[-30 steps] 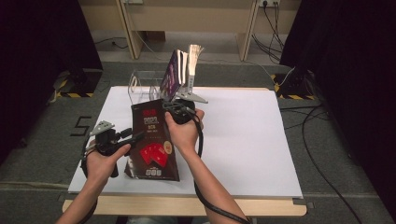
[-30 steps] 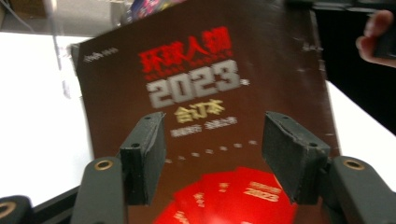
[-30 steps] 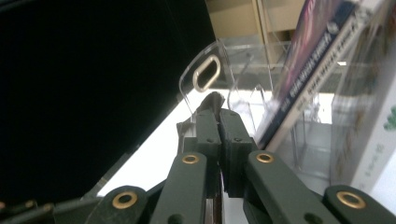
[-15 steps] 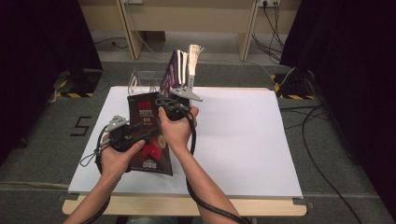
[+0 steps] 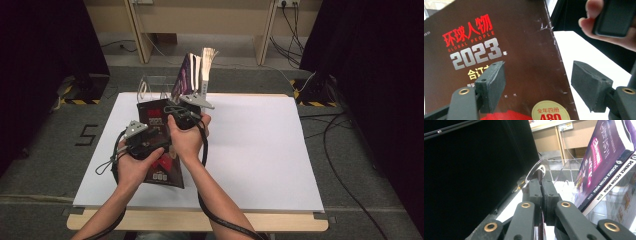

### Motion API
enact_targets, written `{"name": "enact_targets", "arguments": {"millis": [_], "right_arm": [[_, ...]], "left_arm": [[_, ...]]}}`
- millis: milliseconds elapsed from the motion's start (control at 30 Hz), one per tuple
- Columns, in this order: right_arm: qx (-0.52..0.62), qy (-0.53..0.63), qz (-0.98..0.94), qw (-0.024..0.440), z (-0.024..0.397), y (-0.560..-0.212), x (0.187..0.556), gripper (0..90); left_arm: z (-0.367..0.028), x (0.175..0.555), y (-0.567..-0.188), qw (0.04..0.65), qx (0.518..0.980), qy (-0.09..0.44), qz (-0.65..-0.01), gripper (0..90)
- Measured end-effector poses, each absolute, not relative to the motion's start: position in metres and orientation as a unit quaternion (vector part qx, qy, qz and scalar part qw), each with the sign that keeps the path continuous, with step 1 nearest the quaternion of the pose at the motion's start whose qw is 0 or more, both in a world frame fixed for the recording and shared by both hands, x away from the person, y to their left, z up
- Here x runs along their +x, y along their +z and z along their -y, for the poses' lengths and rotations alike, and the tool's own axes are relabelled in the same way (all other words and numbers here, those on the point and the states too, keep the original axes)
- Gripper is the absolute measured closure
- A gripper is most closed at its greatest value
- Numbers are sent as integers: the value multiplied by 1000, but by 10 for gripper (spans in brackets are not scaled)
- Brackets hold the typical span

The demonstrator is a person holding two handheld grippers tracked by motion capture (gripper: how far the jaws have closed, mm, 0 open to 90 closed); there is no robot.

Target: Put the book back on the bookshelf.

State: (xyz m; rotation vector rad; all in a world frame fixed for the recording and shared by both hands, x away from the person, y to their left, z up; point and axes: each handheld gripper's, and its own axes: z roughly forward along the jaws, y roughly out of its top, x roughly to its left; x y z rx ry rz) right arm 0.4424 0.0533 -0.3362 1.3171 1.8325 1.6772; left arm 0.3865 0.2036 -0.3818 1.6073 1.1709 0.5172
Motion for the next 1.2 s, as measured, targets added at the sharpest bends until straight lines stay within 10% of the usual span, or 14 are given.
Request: {"name": "enact_targets", "arguments": {"millis": [733,1200], "right_arm": [[445,586,-652,182,-60,-332,433,879],[447,586,-652,178,-57,-331,428,880]], "left_arm": [[-182,397,-383,482,677,267,-488,329],[-177,387,-379,473,687,274,-480,551]]}}
